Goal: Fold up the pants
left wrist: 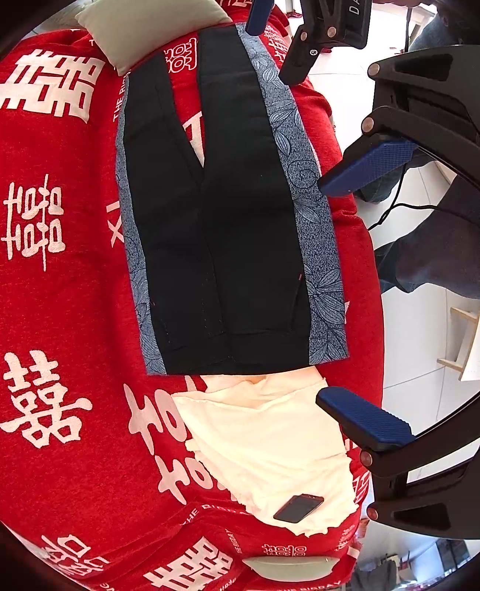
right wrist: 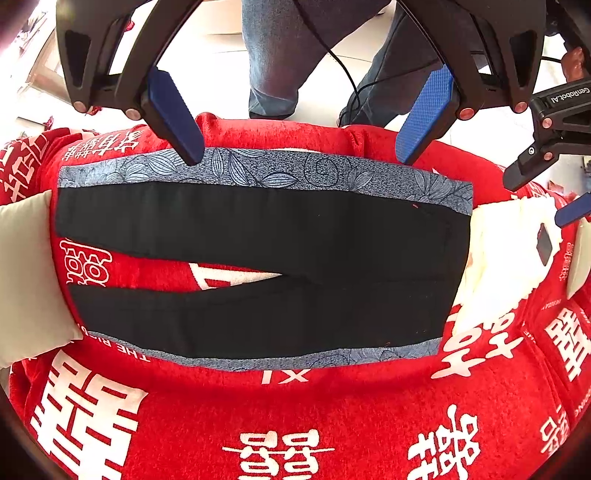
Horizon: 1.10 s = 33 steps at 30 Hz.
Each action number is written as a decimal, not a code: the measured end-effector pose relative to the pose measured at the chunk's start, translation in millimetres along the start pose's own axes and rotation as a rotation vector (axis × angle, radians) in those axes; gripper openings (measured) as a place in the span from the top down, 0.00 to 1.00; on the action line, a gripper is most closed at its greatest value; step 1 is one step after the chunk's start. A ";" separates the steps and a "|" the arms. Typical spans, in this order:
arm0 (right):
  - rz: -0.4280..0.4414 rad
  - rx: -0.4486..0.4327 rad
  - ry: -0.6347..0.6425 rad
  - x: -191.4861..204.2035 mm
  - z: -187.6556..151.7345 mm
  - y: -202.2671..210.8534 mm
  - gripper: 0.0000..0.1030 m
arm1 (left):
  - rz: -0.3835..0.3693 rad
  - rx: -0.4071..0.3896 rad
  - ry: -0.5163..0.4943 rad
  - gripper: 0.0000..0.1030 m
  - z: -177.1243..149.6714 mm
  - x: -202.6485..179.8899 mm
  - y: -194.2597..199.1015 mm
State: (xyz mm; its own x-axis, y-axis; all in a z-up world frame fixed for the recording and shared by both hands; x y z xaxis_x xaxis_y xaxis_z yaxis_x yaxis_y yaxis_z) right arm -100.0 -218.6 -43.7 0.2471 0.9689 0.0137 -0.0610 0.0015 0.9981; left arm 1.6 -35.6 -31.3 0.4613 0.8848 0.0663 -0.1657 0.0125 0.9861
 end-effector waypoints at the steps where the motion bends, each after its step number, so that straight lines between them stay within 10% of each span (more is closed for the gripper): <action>1: 0.001 0.000 0.000 0.2 0.1 -0.1 0.00 | 0.002 -0.001 0.001 0.00 -0.3 0.2 0.4; 33: 0.080 0.003 0.019 -14.0 4.1 -13.2 0.00 | 0.077 0.026 0.079 0.00 -9.9 -2.7 -2.1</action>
State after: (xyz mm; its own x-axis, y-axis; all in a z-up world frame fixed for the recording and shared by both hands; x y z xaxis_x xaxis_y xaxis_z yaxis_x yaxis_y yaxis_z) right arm -98.7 -233.2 -56.8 0.2233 0.9704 0.0919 -0.0772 -0.0764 0.9941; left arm -7.9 -33.4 -35.1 0.3777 0.9166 0.1313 -0.1755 -0.0683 0.9821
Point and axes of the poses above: each gripper's, at about its wrist camera, not at the fingertips, and y roughly against the way its jaws point, x to its left, z to its top, the point moved 7 cm from there along -y, roughly the way its jaws point, and after that the axes turned 10 degrees about y, right-handed, at the moved point
